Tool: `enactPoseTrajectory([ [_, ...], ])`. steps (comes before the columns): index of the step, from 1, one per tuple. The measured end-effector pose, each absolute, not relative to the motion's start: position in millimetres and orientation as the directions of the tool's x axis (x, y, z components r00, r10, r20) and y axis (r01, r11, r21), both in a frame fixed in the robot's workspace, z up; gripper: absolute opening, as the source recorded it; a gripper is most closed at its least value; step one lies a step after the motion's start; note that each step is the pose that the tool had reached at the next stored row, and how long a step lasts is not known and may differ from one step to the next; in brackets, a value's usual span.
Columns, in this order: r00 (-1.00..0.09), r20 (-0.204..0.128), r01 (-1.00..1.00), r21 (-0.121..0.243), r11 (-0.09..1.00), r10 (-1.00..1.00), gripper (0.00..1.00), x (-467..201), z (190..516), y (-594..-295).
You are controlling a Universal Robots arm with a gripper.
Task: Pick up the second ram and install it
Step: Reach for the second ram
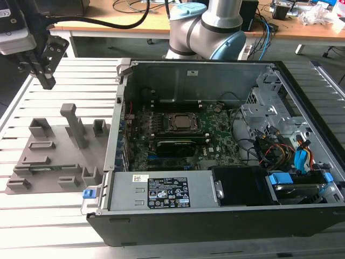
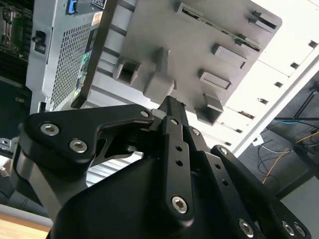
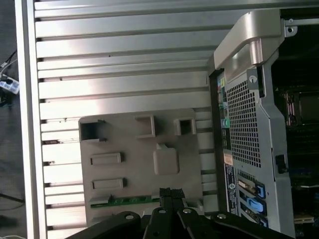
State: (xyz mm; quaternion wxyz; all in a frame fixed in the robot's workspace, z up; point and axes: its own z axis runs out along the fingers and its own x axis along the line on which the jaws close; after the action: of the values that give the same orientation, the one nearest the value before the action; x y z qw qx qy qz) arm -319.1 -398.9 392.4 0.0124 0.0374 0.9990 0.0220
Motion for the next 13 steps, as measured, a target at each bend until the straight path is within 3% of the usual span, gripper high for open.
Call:
enactPoseTrajectory([
  [13,-0.997,-0.023,0.074,0.045,0.996,0.075,0.11,-344.6,391.3,-419.2],
])
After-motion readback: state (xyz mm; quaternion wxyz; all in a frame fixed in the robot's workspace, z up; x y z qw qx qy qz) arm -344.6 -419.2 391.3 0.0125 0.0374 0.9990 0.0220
